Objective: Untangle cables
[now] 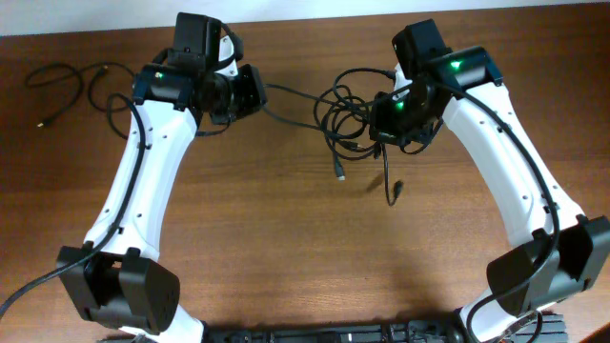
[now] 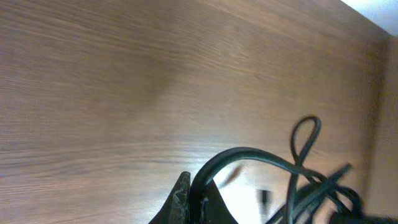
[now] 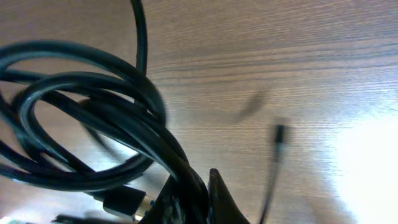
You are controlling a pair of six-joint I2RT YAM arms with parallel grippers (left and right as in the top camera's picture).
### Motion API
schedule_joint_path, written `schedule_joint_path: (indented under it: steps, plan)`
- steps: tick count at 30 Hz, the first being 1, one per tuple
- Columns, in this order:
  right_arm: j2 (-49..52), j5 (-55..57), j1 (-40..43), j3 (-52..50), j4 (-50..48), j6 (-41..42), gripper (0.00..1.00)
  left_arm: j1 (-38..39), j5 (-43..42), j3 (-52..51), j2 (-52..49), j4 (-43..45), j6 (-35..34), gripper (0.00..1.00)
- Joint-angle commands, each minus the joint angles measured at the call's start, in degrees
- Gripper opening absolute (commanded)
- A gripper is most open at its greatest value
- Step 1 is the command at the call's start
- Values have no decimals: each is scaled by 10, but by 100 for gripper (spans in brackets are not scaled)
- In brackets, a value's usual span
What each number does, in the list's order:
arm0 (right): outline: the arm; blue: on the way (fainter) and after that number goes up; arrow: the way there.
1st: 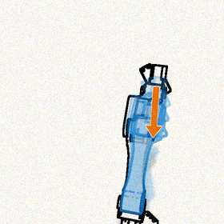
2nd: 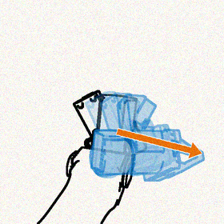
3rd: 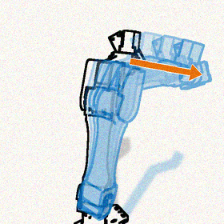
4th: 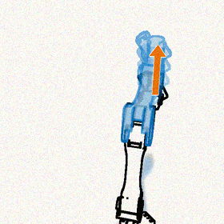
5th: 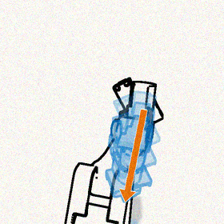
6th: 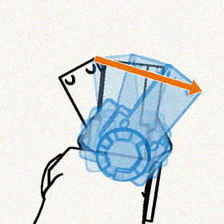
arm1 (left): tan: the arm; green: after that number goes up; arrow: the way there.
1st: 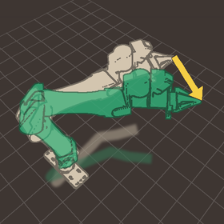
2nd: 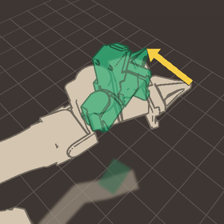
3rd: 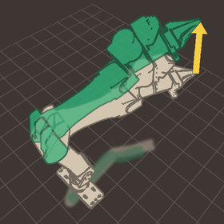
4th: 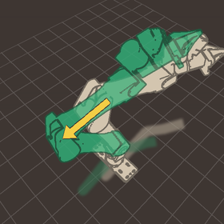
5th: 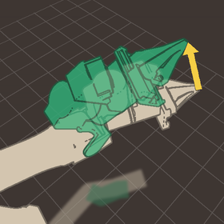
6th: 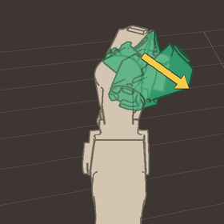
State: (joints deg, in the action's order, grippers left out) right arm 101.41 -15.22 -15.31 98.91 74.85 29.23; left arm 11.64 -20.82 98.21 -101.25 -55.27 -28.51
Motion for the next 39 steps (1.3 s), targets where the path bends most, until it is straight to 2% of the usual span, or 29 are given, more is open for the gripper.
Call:
schedule_joint_path:
  steps: [1,3,5,6,7,8,9,11,12,13,15,19,22,23,25,27,28,29,30,31,32,33,34,35,36,37,39]
  plan:
    - [-47,-14,30,37,15,-90,4,-36,208,12,14,6,14,0]
    - [-64,30,30,59,22,-68,4,-36,253,12,14,0,14,0]
    - [-81,200,30,62,62,67,4,-36,310,12,14,-13,14,0]
    - [-82,202,30,62,73,85,4,-36,336,12,14,-17,14,0]
    - [-82,151,30,62,65,52,4,-36,336,12,14,-17,14,0]
    - [-82,46,30,63,38,-43,4,-36,336,12,14,-17,14,0]
    - [-82,14,30,66,27,-58,4,-36,336,12,14,-17,14,0]
    - [-82,116,30,82,39,26,4,-36,347,12,14,-19,17,0]
    - [-82,238,30,92,79,105,4,-36,377,12,14,-23,18,0]
    - [-82,322,30,96,115,150,4,-36,428,12,14,-28,18,0]
    - [-83,422,31,102,165,193,4,-36,486,12,14,-30,18,0]
    - [-88,436,42,103,167,193,4,-40,541,12,14,-32,18,0]
    - [-88,450,121,103,182,193,4,-89,573,12,14,-39,18,0]
    - [-88,415,153,103,183,193,4,-116,556,12,14,-41,18,0]
    - [-88,339,184,103,179,190,4,-155,453,12,14,-38,18,0]
    - [-88,338,183,103,172,171,4,-156,429,12,14,-28,34,0]
    - [-88,353,184,103,169,171,4,-156,381,12,16,-9,76,0]
    - [-88,364,184,103,166,171,11,-156,336,13,20,3,90,0]
    - [-88,347,184,103,164,171,39,-156,203,17,38,31,111,0]
    - [-88,329,183,103,163,156,47,-156,94,17,56,61,140,0]
    - [-86,284,183,103,156,110,60,-156,-34,17,76,102,147,0]
    - [-81,228,183,102,144,53,69,-155,-191,17,104,169,147,0]
    - [-77,176,183,101,135,10,74,-155,-293,17,118,224,133,0]
    - [-72,81,182,100,119,-62,78,-153,-377,17,128,294,71,0]
    - [-66,-16,174,99,105,-142,80,-144,-416,17,132,363,8,0]
    - [-57,-108,155,99,95,-210,81,-131,-424,17,134,423,-45,0]
    - [-47,-120,116,99,79,-215,81,-111,-424,17,135,511,-122,0]
